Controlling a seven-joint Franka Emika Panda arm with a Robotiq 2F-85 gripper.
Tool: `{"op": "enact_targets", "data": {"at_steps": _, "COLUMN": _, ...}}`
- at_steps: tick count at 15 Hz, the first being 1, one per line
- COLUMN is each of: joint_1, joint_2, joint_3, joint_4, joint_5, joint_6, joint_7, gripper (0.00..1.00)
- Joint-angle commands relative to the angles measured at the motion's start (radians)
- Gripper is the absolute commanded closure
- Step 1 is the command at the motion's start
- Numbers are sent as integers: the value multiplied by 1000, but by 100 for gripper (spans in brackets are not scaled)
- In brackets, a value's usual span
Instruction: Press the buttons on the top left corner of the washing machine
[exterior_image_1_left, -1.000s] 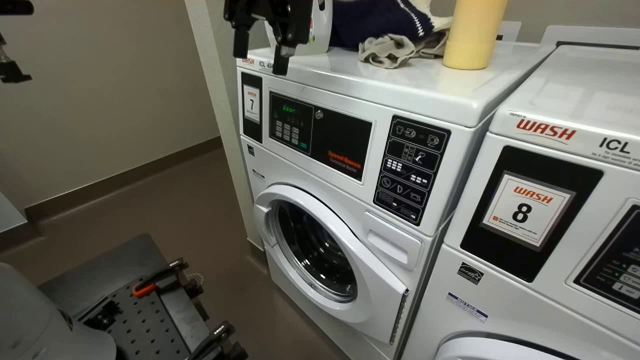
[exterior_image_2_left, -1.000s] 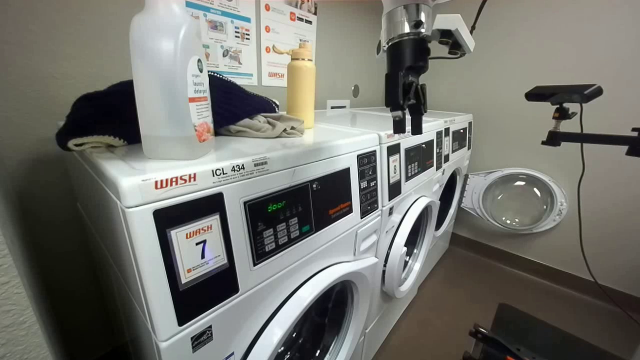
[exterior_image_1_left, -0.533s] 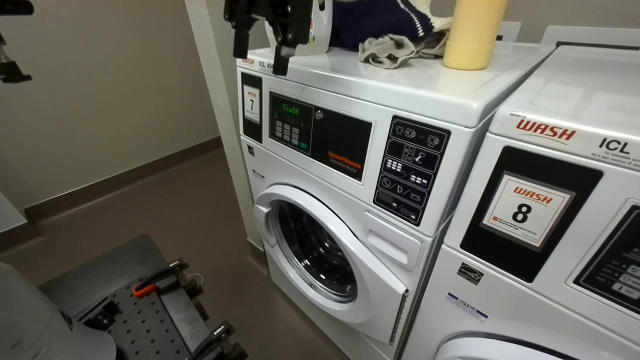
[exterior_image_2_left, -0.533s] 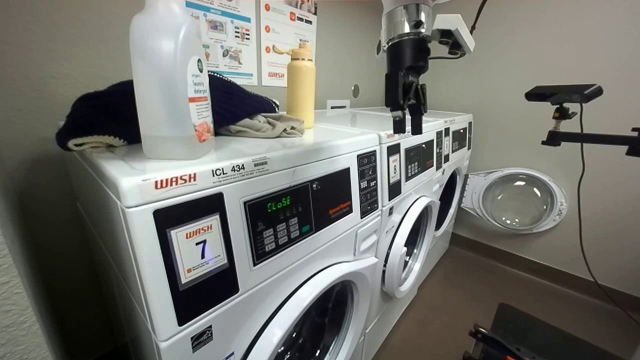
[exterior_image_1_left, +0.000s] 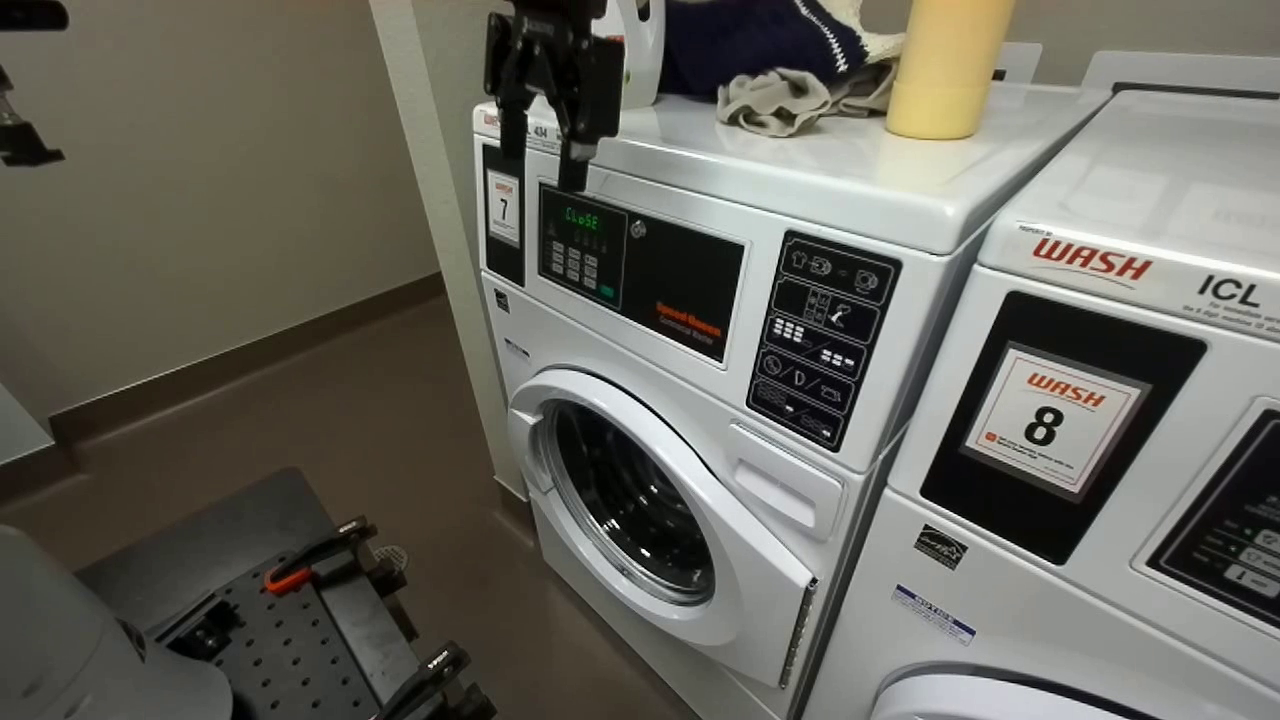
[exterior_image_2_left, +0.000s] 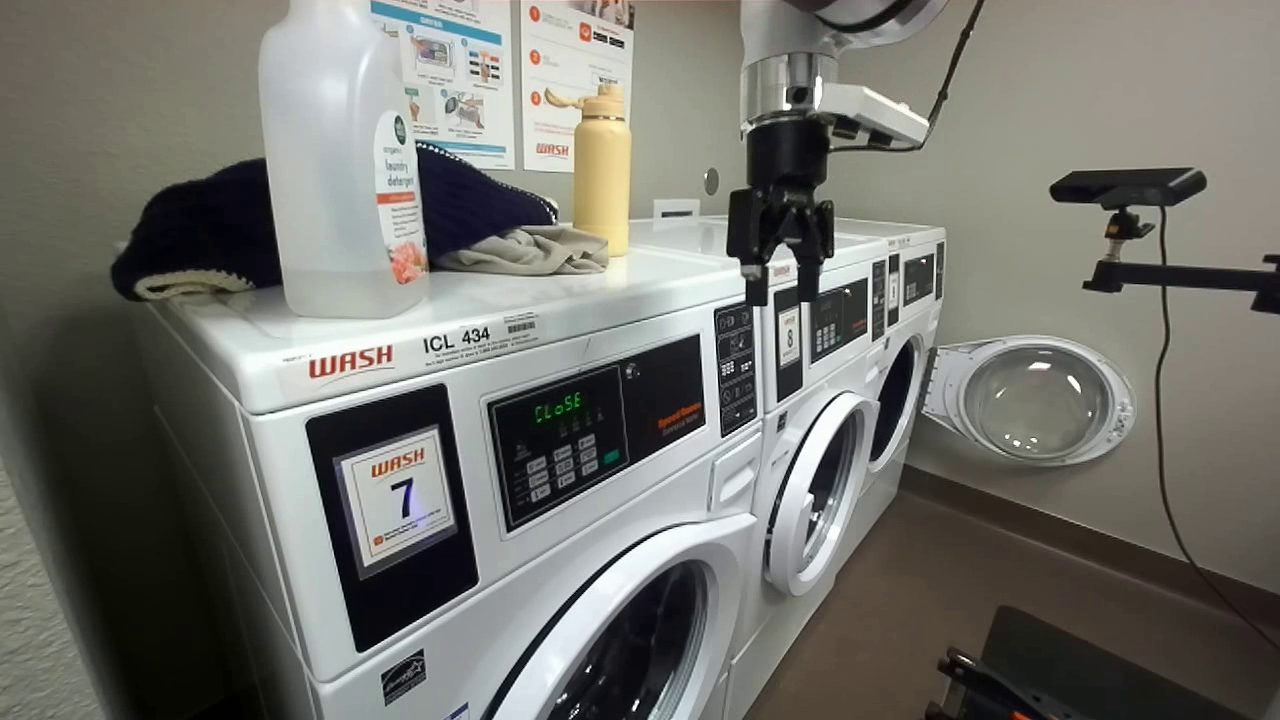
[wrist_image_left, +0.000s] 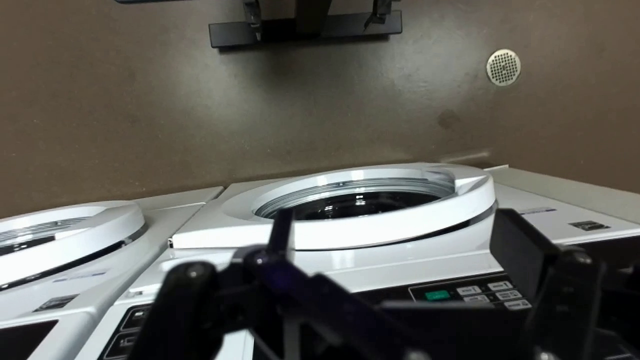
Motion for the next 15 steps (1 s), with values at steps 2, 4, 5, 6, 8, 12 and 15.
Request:
{"op": "enact_targets", "data": {"at_steps": 2, "joint_1": -2, "joint_2": -20, "joint_3": 51, "joint_4": -135, "joint_5": 61, "joint_6": 165, "joint_7": 122, "gripper": 0}}
{"op": "enact_targets", "data": {"at_steps": 4, "joint_1": 2, "joint_2": -23, "joint_3": 72, "joint_4": -184, "joint_5": 76, "joint_6": 238, "joint_7": 162, "gripper": 0}}
{"op": "enact_targets", "data": {"at_steps": 5, "joint_1": 3, "joint_2": -23, "joint_3": 80, "joint_4": -203, "joint_5": 84, "joint_6": 273, "joint_7": 183, "gripper": 0}}
{"op": "enact_targets", "data": {"at_steps": 6, "joint_1": 4, "joint_2": -25, "joint_3": 88, "joint_4": -228, "joint_5": 90, "joint_6": 320, "joint_7": 197, "gripper": 0}}
{"op": "enact_targets", "data": {"at_steps": 8, "joint_1": 5, "joint_2": -23, "joint_3": 105, "joint_4": -273, "joint_5": 99, "joint_6": 424, "joint_7": 237, "gripper": 0}}
{"op": "enact_targets", "data": {"at_steps": 12, "joint_1": 19, "joint_2": 0, "joint_3": 131, "joint_4": -346, "joint_5": 138, "joint_6": 628, "joint_7": 278, "gripper": 0}}
{"op": "enact_targets", "data": {"at_steps": 15, "joint_1": 44, "joint_2": 19, "joint_3": 157, "joint_4": -404, "joint_5": 180, "joint_6": 787, "joint_7": 297, "gripper": 0}}
